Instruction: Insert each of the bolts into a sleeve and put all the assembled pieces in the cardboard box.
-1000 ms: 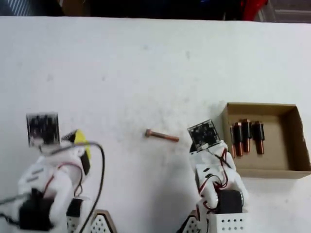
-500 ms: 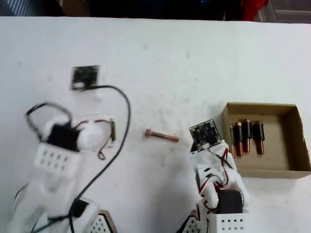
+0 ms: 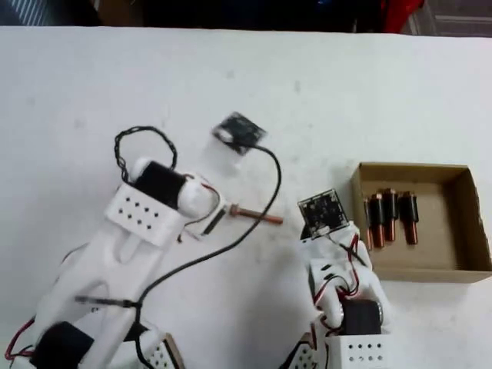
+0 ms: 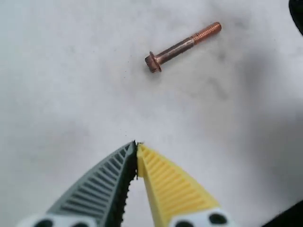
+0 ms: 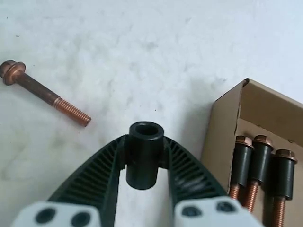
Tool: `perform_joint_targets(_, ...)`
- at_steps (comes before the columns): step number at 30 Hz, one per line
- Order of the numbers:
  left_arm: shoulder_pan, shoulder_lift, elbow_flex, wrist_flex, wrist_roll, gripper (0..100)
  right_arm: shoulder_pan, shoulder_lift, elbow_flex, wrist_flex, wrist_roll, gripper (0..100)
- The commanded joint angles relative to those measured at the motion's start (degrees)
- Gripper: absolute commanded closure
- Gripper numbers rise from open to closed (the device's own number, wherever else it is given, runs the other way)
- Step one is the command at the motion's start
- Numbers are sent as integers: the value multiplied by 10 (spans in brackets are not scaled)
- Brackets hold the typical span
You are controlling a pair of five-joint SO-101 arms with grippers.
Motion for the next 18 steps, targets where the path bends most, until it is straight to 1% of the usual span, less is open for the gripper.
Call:
perform_joint_targets(1,10,30,-30,-33,-129,976,6,-6,-7,-15,-2,978)
perform_joint_targets(4,8,74,-29,-51,-197,976,6,-6,-7,-15,0,978)
perform_joint_targets(7,12,120,-29,-54,-228,976,6,-6,-7,-15,1,978)
perform_joint_targets(13,57,181,-35,-55,-244,976,6,-6,-7,-15,1,978)
perform_joint_targets(18,102,186,-35,-55,-242,976,6,-6,-7,-15,1,978)
